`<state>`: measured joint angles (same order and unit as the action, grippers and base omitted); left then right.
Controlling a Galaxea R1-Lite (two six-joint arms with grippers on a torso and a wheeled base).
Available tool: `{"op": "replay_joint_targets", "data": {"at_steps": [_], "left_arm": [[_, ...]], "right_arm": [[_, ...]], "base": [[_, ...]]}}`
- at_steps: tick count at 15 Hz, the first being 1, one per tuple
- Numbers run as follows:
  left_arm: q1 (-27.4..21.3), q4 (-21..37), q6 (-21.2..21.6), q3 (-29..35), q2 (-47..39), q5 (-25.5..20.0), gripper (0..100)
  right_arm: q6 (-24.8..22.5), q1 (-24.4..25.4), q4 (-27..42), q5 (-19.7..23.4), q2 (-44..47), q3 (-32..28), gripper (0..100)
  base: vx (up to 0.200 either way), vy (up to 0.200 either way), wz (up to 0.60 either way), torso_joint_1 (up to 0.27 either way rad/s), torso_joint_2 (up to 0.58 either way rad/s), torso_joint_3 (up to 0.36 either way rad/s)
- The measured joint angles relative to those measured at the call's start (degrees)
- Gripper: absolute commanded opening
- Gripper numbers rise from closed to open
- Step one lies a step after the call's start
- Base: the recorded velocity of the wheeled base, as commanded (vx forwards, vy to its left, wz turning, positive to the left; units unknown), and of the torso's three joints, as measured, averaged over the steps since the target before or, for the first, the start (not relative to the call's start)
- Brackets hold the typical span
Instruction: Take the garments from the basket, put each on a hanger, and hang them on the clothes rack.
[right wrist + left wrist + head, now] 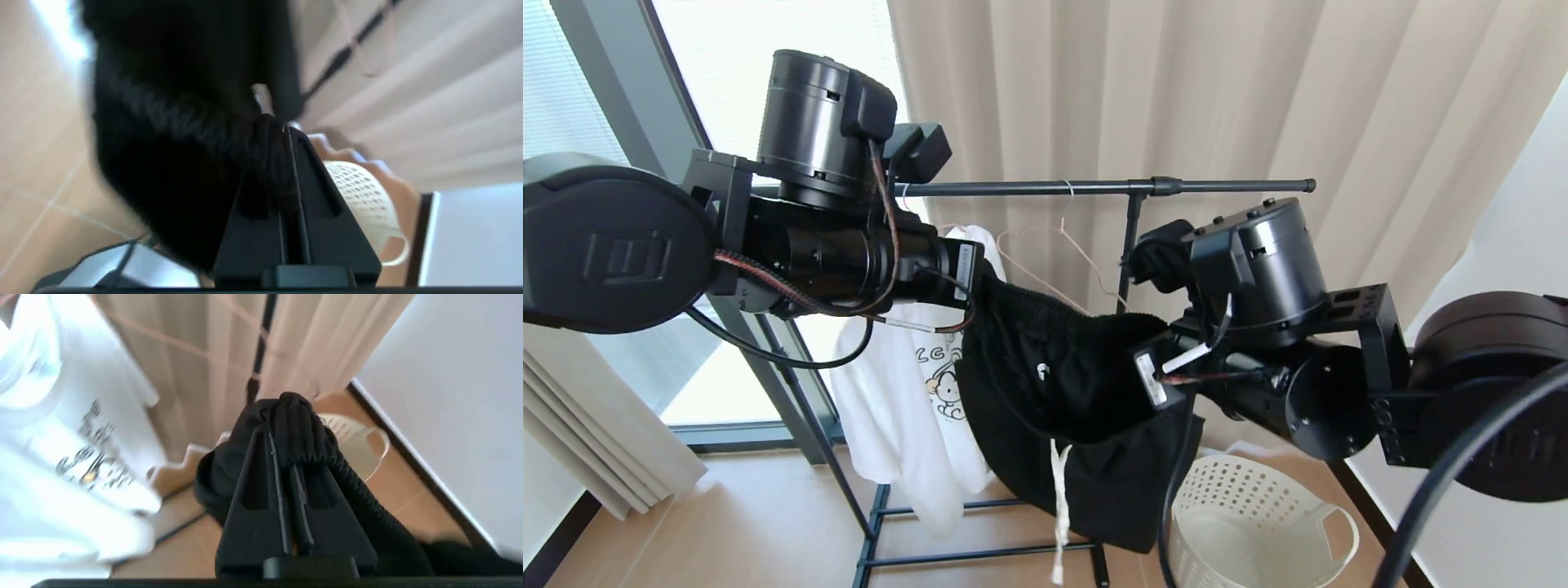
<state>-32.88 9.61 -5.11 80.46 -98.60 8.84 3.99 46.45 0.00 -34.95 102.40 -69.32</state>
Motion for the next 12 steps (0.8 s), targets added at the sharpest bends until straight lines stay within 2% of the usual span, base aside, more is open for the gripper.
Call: {"op": "replay_joint_targets", "data": {"at_steps": [2,5,7,9,10,12], "left_arm": [[-0.24,4.38,0.66,-3.8,1.85,1.78,0],[-4.02,5.99,-1.51,-11.72,4.36,2.22,0],[-9.07,6.07,-6.57,-14.28,5.35,2.07,0],[-14.75,5.8,-14.57,-15.08,5.19,1.87,0],[-17.09,4.68,-18.2,-15.14,4.61,1.74,0],[-20.57,-1.16,-24.37,-14.69,2.84,0.41,0]], "right_arm": [[-0.02,-3.8,-5.24,-0.16,2.12,-2.49,0],[1.45,-5.5,-13.92,-0.07,6.11,-5.1,0],[5.42,-5.6,-15.7,-0.11,9.2,-8.08,0],[9.73,-4.75,-15.79,-0.13,12.18,-11.14,0],[11.75,-4.08,-15.92,-0.16,13.34,-12.54,0],[13.52,-3.25,-15.98,0.04,14.74,-13.92,0]], "base": [[0.0,0.0,0.0,0.0,0.0,0.0],[0.0,0.0,0.0,0.0,0.0,0.0],[0.0,0.0,0.0,0.0,0.0,0.0],[0.0,0.0,0.0,0.0,0.0,0.0],[0.0,0.0,0.0,0.0,0.0,0.0],[0.0,0.0,0.0,0.0,0.0,0.0]]}}
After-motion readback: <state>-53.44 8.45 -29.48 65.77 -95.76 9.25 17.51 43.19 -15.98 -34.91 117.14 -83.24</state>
